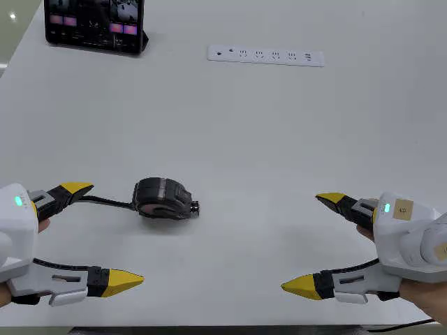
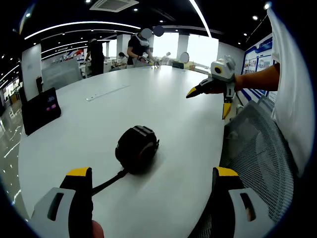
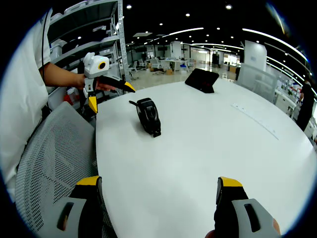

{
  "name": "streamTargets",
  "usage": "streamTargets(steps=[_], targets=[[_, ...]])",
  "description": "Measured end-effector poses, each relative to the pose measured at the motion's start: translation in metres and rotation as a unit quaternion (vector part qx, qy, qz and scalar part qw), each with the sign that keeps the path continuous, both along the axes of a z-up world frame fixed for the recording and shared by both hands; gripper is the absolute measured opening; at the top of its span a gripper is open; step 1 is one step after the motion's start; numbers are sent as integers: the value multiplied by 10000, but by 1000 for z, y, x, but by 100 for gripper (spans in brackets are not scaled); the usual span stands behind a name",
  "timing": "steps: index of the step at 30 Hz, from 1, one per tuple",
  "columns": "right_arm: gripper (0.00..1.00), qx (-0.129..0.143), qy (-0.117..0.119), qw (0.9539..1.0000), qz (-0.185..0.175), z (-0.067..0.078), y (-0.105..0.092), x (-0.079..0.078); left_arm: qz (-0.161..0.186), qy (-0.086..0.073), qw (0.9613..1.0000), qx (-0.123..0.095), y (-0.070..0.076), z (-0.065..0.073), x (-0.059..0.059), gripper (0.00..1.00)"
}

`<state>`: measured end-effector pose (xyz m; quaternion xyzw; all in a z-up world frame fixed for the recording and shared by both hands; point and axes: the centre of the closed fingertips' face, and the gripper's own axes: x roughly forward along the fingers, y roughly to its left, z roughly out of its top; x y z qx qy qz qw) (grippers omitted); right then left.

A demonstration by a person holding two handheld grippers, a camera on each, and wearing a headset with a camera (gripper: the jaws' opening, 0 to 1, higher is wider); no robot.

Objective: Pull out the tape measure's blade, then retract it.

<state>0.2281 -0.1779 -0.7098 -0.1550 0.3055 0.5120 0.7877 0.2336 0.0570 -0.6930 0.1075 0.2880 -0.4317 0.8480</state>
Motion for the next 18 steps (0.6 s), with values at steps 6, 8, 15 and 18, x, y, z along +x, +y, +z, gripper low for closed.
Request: streamTargets(steps=[6,8,15,18], targets=[[97,9,-34,10000,9,0,1,0,4,9,10000,2,0,0,0,99],[97,71,-15,10000,-6,1,2,0,5,20,10000,9,1,-1,-1,99],[98,38,14,10000,-8,-1,1,-1,12,-20,10000,25,1,-1,0,99],[97,46,18,10000,-29,-1,1,0,24,-9,10000,5,1,-1,1,99]])
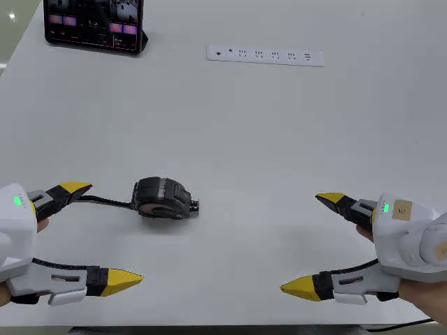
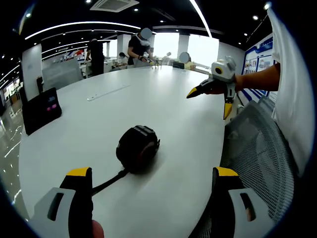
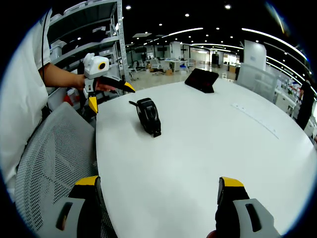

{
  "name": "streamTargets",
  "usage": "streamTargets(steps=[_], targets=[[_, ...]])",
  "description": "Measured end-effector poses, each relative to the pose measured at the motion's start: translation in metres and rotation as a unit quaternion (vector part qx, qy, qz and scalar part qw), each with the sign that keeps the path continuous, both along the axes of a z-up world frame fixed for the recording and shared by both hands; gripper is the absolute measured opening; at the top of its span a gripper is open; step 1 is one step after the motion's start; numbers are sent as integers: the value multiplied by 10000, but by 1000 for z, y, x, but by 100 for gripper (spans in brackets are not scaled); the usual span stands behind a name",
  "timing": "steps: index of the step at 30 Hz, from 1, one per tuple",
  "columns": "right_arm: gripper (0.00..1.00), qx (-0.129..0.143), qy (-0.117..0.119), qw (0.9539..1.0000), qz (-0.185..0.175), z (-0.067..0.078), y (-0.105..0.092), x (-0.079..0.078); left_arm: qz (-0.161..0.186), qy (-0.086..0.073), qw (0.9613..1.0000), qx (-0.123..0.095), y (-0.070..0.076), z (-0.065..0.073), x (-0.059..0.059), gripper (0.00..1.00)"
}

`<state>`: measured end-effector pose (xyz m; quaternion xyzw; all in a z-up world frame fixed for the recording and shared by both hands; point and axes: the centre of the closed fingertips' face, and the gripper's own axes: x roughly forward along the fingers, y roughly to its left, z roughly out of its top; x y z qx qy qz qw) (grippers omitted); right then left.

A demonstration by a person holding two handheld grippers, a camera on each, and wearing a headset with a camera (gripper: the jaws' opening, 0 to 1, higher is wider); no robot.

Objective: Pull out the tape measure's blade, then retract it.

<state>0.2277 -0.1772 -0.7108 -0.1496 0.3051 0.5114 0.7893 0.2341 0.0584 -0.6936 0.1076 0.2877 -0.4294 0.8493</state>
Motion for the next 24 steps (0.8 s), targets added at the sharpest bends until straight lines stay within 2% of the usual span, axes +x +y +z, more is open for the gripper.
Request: streamTargets(steps=[3,5,7,14,24], targets=[[95,-1,23,10000,1,0,0,0,14,52,10000,-25,1,-1,-1,95],[94,-32,22,10000,8,-1,0,0,58,170,9998,-65,1,0,-2,89],[92,-23,49,10000,9,-1,1,-1,14,114,9999,-55,0,0,-2,88],[89,-33,39,10000,-15,-2,0,1,47,119,9999,-61,1,1,-1,82],[88,-43,14,10000,-22,-2,-1,1,88,128,9999,-59,3,0,1,80]])
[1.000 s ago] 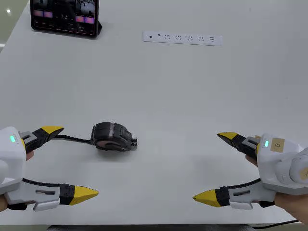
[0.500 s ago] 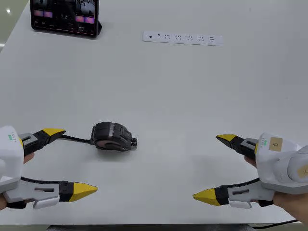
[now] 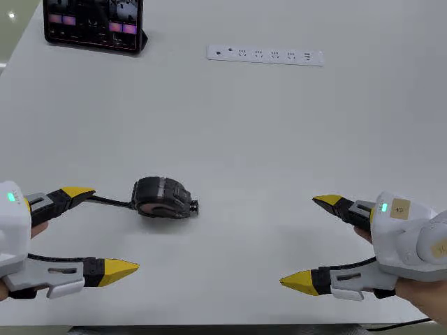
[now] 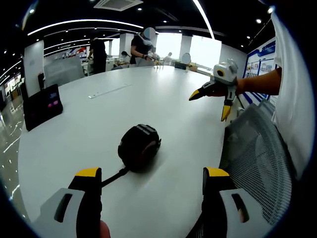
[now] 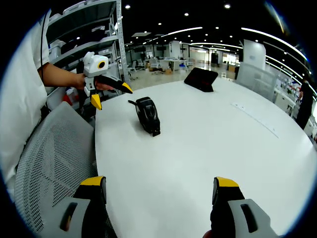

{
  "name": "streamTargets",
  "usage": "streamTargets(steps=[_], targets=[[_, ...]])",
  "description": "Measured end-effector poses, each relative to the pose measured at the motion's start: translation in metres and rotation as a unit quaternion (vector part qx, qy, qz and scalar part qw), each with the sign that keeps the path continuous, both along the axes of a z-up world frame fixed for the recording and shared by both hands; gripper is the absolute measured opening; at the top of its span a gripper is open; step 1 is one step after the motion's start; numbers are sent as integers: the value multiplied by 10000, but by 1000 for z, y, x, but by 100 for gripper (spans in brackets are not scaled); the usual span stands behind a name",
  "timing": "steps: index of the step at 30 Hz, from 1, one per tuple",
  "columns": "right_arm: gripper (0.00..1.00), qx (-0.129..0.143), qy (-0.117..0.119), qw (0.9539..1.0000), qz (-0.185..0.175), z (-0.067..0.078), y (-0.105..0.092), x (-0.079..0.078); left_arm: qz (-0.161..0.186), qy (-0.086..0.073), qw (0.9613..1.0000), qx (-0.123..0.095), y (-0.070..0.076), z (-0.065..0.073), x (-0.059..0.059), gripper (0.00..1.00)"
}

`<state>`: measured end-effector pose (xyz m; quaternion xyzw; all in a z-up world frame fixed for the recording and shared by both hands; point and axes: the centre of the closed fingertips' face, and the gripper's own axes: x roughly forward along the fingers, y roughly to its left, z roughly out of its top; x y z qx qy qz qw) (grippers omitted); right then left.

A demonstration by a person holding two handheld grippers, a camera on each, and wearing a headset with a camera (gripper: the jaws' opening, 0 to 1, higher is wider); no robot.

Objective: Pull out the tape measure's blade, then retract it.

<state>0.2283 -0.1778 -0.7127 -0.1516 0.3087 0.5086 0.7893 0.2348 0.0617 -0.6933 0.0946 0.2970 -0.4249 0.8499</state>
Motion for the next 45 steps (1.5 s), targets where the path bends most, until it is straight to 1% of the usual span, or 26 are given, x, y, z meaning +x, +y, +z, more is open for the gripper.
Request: streamTargets(steps=[7,17,23,34,38,40,45], targets=[[87,9,-16,10000,0,0,0,2,-29,20,10000,20,0,-1,2,80],[85,-16,-17,10000,74,-1,1,7,-115,46,9999,70,-1,-2,8,80],[85,-34,-29,9999,165,-2,5,12,-244,54,9996,124,-2,-3,14,80],[83,-74,-82,9993,349,-6,13,23,-438,12,9988,211,-7,-4,25,80],[83,-103,-61,9991,407,-11,15,27,-490,11,9985,245,-7,-6,29,80],[83,-69,-20,9990,441,-11,18,28,-517,16,9983,259,-7,-6,31,80],[83,-84,7,9985,539,-15,23,31,-586,28,9978,299,-8,-8,35,79]])
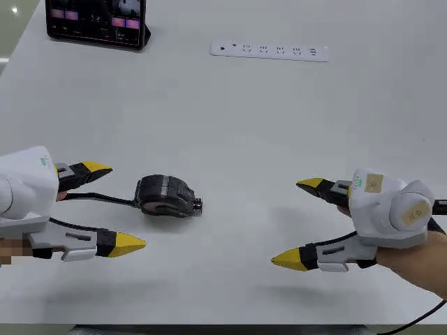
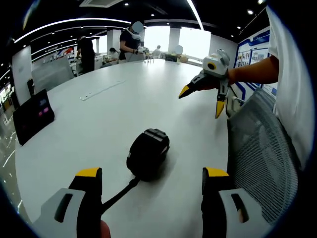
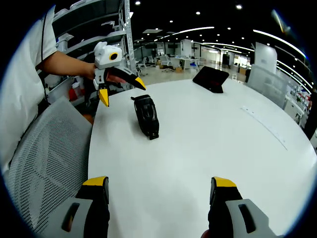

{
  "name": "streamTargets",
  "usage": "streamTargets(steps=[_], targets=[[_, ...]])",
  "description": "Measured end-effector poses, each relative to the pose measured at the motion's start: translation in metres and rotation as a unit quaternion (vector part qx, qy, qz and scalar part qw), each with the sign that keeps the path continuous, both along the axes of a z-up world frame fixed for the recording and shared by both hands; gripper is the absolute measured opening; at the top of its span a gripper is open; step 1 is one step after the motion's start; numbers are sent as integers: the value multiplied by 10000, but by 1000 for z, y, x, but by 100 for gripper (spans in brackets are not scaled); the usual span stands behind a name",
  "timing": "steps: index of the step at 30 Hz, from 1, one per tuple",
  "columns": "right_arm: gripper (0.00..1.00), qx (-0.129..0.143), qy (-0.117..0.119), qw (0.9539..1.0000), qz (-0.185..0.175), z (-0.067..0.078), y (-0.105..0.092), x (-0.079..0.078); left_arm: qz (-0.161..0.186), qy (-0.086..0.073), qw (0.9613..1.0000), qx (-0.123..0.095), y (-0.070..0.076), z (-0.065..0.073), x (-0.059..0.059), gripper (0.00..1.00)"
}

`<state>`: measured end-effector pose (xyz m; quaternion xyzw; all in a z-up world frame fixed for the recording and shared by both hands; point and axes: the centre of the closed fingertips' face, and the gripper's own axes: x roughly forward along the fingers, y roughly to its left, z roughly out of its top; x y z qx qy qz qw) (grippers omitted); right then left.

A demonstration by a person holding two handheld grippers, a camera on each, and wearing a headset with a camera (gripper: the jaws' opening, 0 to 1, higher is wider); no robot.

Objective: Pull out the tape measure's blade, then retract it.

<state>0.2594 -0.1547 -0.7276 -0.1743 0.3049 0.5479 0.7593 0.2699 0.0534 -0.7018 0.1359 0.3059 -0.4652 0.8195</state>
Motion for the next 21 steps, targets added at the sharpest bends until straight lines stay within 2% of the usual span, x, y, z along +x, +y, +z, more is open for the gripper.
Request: streamTargets(steps=[13,21], targets=[[82,77,54,9998,191,-7,17,8,-316,45,9994,158,-7,-9,8,78],[81,108,86,9994,303,-11,28,12,-559,100,9979,319,-10,-16,12,73]])
